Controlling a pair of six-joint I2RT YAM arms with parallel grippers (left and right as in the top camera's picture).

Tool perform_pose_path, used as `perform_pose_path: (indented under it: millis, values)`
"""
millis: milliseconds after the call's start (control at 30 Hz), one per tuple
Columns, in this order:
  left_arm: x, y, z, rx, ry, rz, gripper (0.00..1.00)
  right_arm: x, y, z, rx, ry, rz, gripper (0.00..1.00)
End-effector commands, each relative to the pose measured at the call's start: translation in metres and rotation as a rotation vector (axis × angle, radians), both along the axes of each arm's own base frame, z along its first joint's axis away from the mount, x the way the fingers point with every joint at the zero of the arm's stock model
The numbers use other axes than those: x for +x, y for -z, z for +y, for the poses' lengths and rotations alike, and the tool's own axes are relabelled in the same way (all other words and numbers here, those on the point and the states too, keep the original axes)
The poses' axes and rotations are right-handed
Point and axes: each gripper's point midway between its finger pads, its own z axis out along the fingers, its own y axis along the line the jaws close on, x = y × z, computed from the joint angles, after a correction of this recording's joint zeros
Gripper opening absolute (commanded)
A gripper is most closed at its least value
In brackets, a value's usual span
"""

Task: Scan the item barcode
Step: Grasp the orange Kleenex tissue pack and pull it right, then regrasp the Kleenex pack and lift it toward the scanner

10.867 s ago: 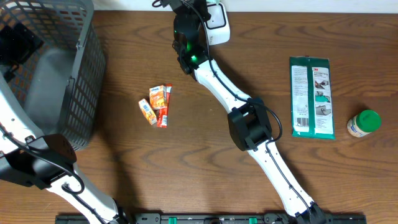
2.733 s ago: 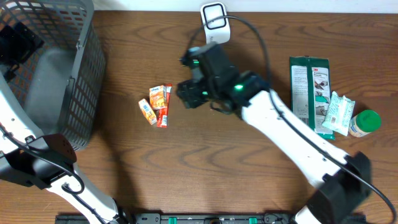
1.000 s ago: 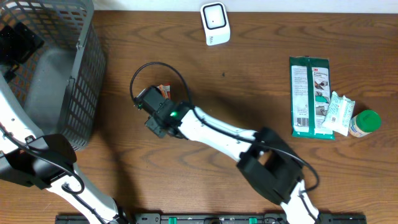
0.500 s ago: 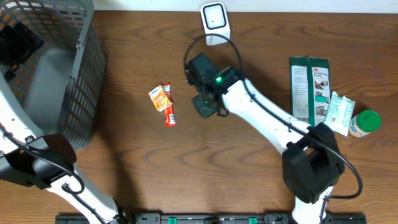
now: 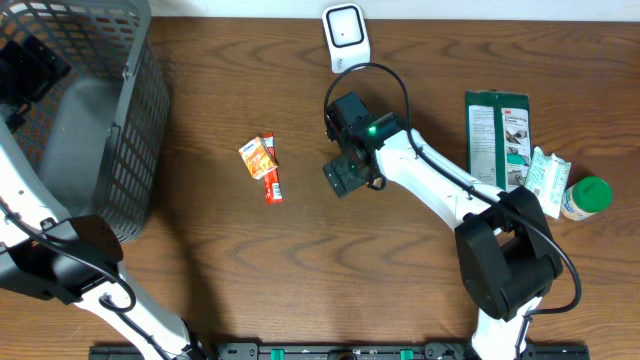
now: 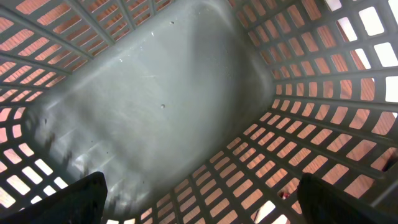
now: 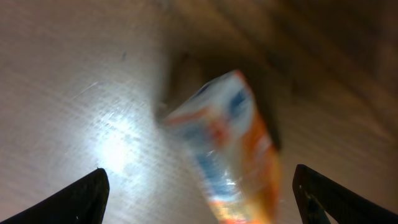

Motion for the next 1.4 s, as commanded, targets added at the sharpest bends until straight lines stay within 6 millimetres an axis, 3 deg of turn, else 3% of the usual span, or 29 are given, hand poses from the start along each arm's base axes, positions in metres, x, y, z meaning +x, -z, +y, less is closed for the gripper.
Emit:
perform_pose_path:
  millis: [0,167,300,500,633,767,900,1067,1367]
  values:
    - [-0.003,-0.014,-0.001,0.019,-0.002,-0.030,0.98,0.014,0.000,-0.016,-0.089,0.010,-0.063,0.91]
    - [-0.003,-0.014,-0.001,0.019,-0.002,-0.030,0.98,0.014,0.000,-0.016,-0.088,0.011,-0.066,0.90]
    - [-0.003,-0.014,-0.001,0.019,-0.002,-0.030,0.98,0.012,0.001,-0.016,-0.070,0.038,-0.049,0.80]
    - [-0.003,-0.014,-0.001,0.019,-0.002,-0.030,0.98,0.005,0.001,-0.003,0.149,0.009,0.082,0.76]
    - [-0.003,-0.014,-0.001,0.019,-0.002,-0.030,0.98,0.004,-0.008,0.002,0.345,-0.049,0.161,0.63]
    - [-0.003,-0.014,-0.001,0.019,-0.002,-0.030,0.98,0.011,-0.011,-0.011,0.414,-0.041,0.172,0.51]
    - [-0.003,-0.014,-0.001,0.019,-0.002,-0.030,0.98,0.011,-0.001,-0.015,0.430,-0.042,0.162,0.52]
    - [-0.003,-0.014,-0.001,0.019,-0.002,-0.030,0.98,-0.002,0.015,-0.008,0.489,-0.069,0.182,0.52]
    - [-0.003,-0.014,-0.001,0.019,-0.002,-0.030,0.98,-0.022,0.045,-0.005,0.537,-0.090,0.186,0.37]
